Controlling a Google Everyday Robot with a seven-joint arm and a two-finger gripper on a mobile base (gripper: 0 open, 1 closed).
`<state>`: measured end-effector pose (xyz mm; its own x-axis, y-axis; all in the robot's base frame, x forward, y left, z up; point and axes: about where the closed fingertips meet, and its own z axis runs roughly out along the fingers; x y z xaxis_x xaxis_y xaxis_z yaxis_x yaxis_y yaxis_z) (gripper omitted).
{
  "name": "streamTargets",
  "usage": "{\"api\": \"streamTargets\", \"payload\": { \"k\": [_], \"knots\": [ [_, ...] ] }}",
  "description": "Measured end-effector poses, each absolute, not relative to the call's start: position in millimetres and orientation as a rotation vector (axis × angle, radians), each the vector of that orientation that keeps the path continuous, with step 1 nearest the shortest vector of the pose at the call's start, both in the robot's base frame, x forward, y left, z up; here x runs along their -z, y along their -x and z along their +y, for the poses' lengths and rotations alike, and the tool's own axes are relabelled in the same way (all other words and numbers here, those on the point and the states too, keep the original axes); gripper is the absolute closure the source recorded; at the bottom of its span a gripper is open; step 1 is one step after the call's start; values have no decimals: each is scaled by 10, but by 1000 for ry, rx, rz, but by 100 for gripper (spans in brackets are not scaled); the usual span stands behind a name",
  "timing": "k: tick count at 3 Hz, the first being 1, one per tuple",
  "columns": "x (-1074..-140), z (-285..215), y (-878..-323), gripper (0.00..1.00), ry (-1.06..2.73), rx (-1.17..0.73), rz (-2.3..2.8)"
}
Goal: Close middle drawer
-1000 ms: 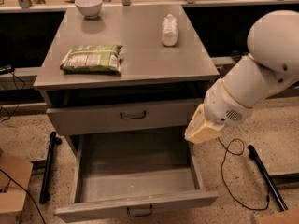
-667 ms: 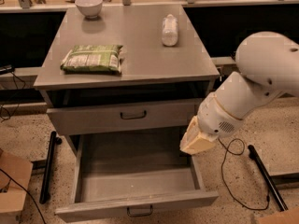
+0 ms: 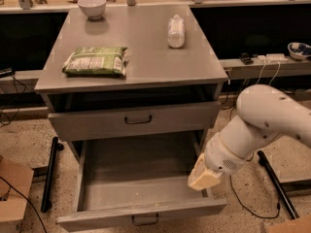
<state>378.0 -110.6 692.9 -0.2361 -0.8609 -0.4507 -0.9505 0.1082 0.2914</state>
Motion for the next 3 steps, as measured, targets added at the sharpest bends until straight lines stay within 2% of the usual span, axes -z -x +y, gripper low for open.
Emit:
{"api": "streamTargets", "payload": {
  "k": [2,3],
  "knots": [
    [-5758,-1156,-3482,100,1658,-975,2388],
    [-5693,-1137,-3465,100,1657,-988,2397]
  ]
}}
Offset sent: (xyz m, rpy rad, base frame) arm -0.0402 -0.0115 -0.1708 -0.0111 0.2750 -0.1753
